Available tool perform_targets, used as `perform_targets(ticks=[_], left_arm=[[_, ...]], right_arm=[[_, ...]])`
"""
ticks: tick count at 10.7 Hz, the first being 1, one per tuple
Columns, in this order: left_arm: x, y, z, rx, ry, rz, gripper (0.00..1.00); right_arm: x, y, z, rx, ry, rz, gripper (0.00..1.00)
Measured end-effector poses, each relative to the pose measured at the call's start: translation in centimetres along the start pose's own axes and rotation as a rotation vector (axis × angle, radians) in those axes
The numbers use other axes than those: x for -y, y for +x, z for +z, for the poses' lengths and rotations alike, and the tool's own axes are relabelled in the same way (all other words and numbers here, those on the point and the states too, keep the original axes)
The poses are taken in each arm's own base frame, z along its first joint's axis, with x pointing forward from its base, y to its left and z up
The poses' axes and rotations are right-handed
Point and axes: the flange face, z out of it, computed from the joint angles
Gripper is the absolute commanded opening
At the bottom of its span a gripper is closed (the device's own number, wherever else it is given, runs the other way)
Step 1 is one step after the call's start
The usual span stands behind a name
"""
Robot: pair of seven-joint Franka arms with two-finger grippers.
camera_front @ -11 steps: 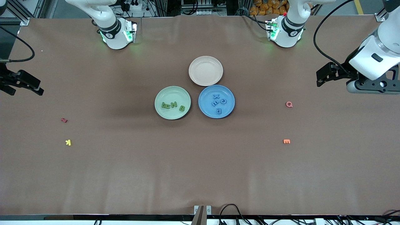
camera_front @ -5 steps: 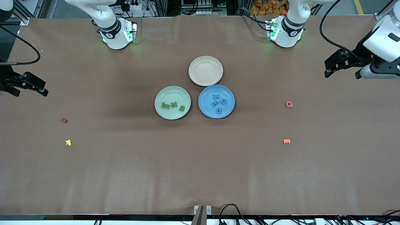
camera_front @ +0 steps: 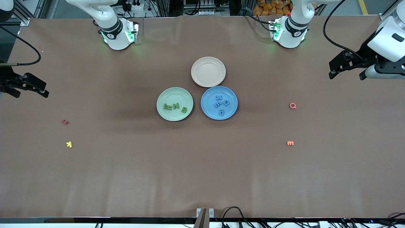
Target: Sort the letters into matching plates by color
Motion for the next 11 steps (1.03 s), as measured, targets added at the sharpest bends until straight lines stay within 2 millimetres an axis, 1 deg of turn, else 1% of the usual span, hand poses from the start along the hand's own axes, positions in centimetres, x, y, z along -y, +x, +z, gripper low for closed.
perform_targets(ticks=[1, 3, 4, 8, 11], left_arm=[[0.8, -0.1, 0.0, 0.000, 0.001, -0.014, 1.00], [3.0, 0.1, 0.0, -0.002, 0.003, -0.054, 1.00], [3.5, 0.1, 0.1, -0.002, 0.004, -0.064, 1.00], [3.9, 0.3, 0.8, 0.009, 0.009, -0.070, 1.00], [5.0, 0.4, 0.8, 0.006, 0.010, -0.080, 1.00]], right_arm=[[0.0, 0.0, 0.0, 0.000, 0.000, 0.000, 1.00], [0.0, 0.0, 0.0, 0.000, 0.000, -0.001, 1.00], [0.1, 0.0, 0.0, 0.001, 0.000, -0.001, 1.00], [0.1, 0.1, 0.2, 0.005, 0.000, -0.002, 1.00], [0.6, 0.0, 0.3, 0.009, 0.000, -0.011, 1.00]])
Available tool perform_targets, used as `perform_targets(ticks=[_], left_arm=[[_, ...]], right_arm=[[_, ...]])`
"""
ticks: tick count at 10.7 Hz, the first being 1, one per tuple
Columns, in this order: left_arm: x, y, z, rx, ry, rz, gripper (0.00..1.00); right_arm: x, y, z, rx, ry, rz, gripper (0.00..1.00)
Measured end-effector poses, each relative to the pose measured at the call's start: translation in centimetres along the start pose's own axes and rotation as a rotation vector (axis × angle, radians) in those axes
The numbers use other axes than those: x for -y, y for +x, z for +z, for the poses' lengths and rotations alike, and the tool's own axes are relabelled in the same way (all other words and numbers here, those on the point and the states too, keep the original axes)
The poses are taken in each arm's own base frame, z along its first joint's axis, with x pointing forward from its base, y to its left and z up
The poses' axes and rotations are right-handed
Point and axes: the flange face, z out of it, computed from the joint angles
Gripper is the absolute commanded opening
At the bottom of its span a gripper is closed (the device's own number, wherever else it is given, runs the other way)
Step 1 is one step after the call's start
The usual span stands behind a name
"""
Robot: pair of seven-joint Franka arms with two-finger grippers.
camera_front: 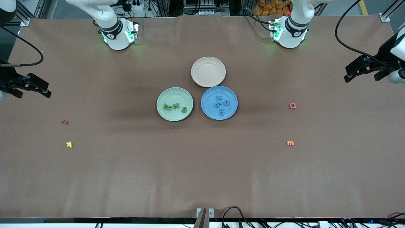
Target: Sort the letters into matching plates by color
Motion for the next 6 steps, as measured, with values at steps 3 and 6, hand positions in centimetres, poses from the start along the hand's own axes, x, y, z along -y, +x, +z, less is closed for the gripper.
perform_targets(ticks=[3, 6], left_arm=[[1.15, 0.18, 0.07, 0.001, 0.001, 0.014, 1.00], [1.20, 0.20, 0.21, 0.004, 0.001, 0.017, 1.00]], right_arm=[[0.11, -0.02, 0.02, 0.002, 0.000, -0.002, 1.00], [-0.10, -0.02, 0.01, 0.002, -0.001, 0.001, 1.00]])
